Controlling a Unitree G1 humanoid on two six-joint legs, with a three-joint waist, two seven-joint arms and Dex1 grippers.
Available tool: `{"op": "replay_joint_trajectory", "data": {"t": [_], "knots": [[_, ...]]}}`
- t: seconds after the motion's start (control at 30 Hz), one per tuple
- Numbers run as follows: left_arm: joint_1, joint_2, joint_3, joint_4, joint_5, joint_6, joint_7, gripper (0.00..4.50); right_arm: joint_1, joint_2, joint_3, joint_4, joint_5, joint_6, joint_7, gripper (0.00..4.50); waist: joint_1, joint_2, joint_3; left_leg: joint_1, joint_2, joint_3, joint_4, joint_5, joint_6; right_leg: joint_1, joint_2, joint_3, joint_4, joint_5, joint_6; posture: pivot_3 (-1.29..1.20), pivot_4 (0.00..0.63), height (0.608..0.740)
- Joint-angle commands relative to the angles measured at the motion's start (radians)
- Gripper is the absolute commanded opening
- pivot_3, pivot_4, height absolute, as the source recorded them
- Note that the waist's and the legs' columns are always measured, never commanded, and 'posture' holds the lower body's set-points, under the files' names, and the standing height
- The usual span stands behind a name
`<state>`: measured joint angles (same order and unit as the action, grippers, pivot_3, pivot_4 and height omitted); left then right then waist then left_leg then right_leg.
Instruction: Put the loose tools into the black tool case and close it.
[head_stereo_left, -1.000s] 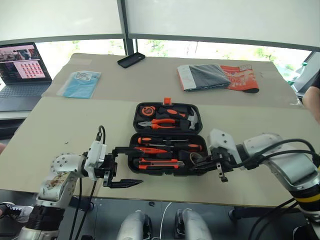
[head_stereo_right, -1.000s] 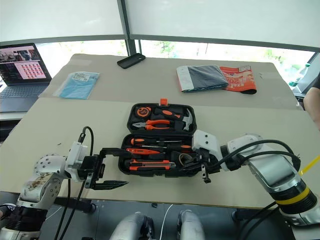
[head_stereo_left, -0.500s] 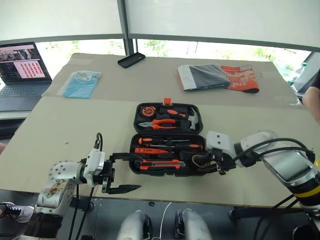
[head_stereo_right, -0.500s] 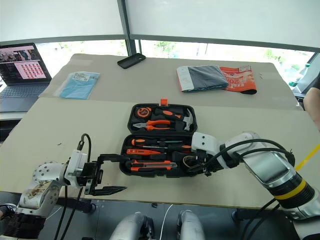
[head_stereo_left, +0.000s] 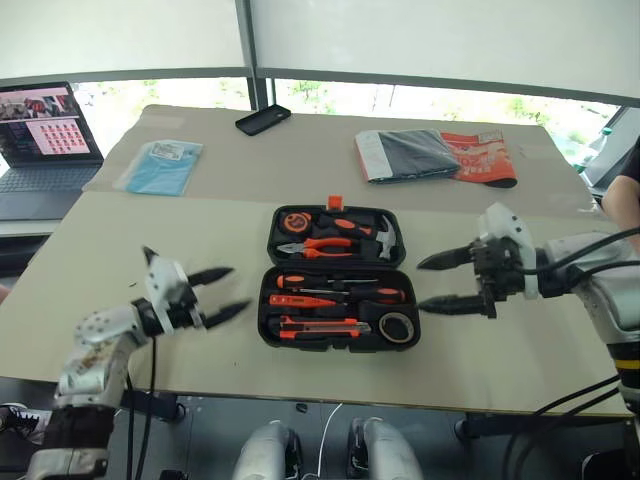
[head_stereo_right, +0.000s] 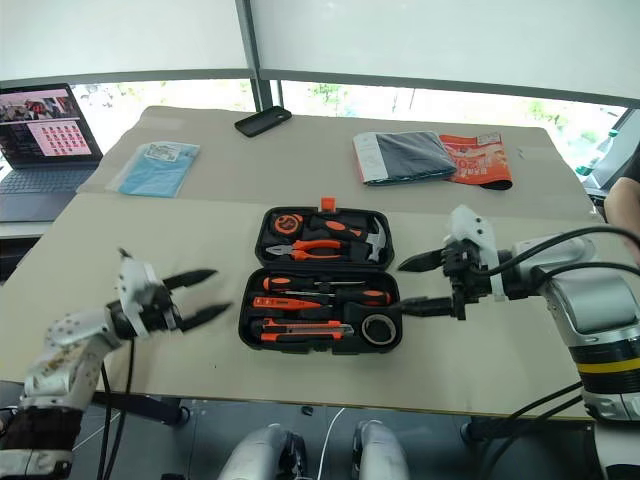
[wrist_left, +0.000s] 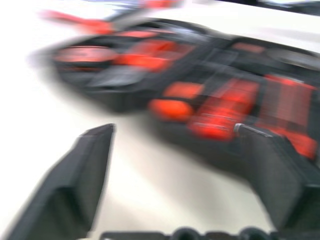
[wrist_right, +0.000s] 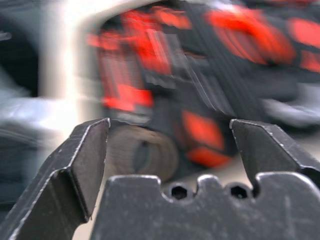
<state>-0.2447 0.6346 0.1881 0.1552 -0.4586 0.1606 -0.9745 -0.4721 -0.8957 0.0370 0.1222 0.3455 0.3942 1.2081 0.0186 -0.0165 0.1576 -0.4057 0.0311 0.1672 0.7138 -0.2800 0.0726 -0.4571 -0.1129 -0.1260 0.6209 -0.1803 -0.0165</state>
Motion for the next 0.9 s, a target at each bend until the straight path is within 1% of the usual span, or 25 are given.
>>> {"op": "replay_joint_trajectory", "data": {"t": [0.03,0.07,0.1,0.13,0.23,0.27,0.3,0.33,0.5,0.6,0.7,0.77,0.9], "knots": [[-0.087,-0.005,-0.026,0.034,0.074,0.087,0.127,2.26,-0.022,0.073,-0.025,0.137,-0.131,-0.253,-0.162,3.0,-0.006,0.0,0.0,0.0,0.0,0.002,0.0,0.001,0.001,-0.001,0.0,0.001,0.002,0.0,0.0,0.0,0.15,0.74],[-0.109,0.0,-0.043,0.061,0.109,0.094,0.152,1.86,-0.031,0.1,-0.024,0.178,-0.155,-0.298,-0.201,2.67,-0.007,0.0,0.0,0.001,0.0,0.003,0.0,0.002,0.002,-0.001,0.001,0.001,0.003,0.0,0.0,0.0,0.15,0.74],[-0.132,0.0,-0.056,0.09,0.137,0.094,0.171,1.58,-0.035,0.117,-0.014,0.211,-0.18,-0.337,-0.216,2.41,-0.012,0.0,0.0,0.001,0.0,0.003,0.0,0.002,0.002,-0.001,0.001,0.0,0.003,0.0,0.0,0.0,0.15,0.74],[-0.167,-0.012,-0.075,0.119,0.144,0.113,0.168,1.12,-0.04,0.148,0.002,0.238,-0.202,-0.378,-0.235,2.01,-0.015,0.0,0.0,0.002,0.0,0.004,-0.001,0.003,0.001,-0.001,0.003,0.0,0.003,0.0,0.0,0.0,0.15,0.74],[-0.231,-0.043,-0.111,0.156,0.144,0.158,0.147,0.1,-0.052,0.211,0.026,0.28,-0.236,-0.445,-0.258,1.01,-0.022,0.0,0.0,0.002,0.001,0.005,-0.002,0.004,-0.002,-0.001,0.006,0.0,0.004,0.0,0.0,0.0,0.15,0.74],[-0.244,-0.051,-0.13,0.16,0.152,0.166,0.137,0.0,-0.057,0.227,0.033,0.289,-0.246,-0.462,-0.263,0.65,-0.025,0.0,0.0,0.003,0.001,0.005,-0.002,0.005,-0.002,-0.001,0.006,0.0,0.004,0.0,0.0,0.0,0.15,0.74],[-0.255,-0.055,-0.156,0.157,0.16,0.196,0.124,0.0,-0.062,0.243,0.042,0.289,-0.252,-0.463,-0.264,0.24,-0.028,0.0,0.001,0.003,0.001,0.005,-0.002,0.005,-0.003,-0.001,0.006,0.0,0.005,-0.001,-0.001,0.0,0.15,0.74],[-0.259,-0.058,-0.179,0.147,0.165,0.21,0.108,0.0,-0.065,0.256,0.049,0.286,-0.255,-0.458,-0.264,0.04,-0.031,0.0,0.001,0.003,0.001,0.005,-0.002,0.005,-0.003,-0.001,0.006,0.0,0.005,-0.001,-0.001,0.0,0.15,0.74],[-0.273,-0.068,-0.217,0.111,0.137,0.289,0.045,0.0,-0.05,0.295,0.068,0.225,-0.232,-0.424,-0.228,0.04,-0.034,0.0,0.001,0.004,0.001,0.005,-0.002,0.005,-0.003,-0.001,0.005,0.001,0.006,-0.001,-0.001,0.0,0.15,0.74],[-0.268,-0.066,-0.217,0.074,0.118,0.322,0.013,0.0,-0.006,0.29,0.076,0.125,-0.206,-0.365,-0.192,0.04,-0.033,0.0,0.001,0.004,0.001,0.004,-0.002,0.005,-0.003,-0.001,0.005,0.002,0.007,-0.001,-0.001,0.0,0.15,0.74],[-0.257,-0.063,-0.206,0.051,0.113,0.312,-0.002,0.0,0.049,0.27,0.08,0.011,-0.186,-0.295,-0.163,0.04,-0.033,0.0,0.001,0.004,0.002,0.004,-0.002,0.005,-0.003,-0.001,0.004,0.003,0.007,-0.001,-0.002,0.0,0.15,0.74],[-0.247,-0.052,-0.2,0.038,0.116,0.301,-0.018,0.0,0.086,0.259,0.073,-0.069,-0.167,-0.227,-0.164,0.04,-0.031,0.0,0.001,0.003,0.002,0.003,-0.002,0.005,-0.003,-0.001,0.003,0.003,0.006,-0.002,-0.003,0.0,0.15,0.74],[-0.212,-0.012,-0.197,-0.001,0.13,0.333,-0.014,0.0,0.133,0.249,0.057,-0.141,-0.178,-0.2,-0.196,0.04,-0.032,0.0,0.001,0.003,0.002,0.002,-0.002,0.005,-0.003,-0.001,0.001,0.003,0.006,-0.002,-0.004,0.0,0.15,0.74]]}}
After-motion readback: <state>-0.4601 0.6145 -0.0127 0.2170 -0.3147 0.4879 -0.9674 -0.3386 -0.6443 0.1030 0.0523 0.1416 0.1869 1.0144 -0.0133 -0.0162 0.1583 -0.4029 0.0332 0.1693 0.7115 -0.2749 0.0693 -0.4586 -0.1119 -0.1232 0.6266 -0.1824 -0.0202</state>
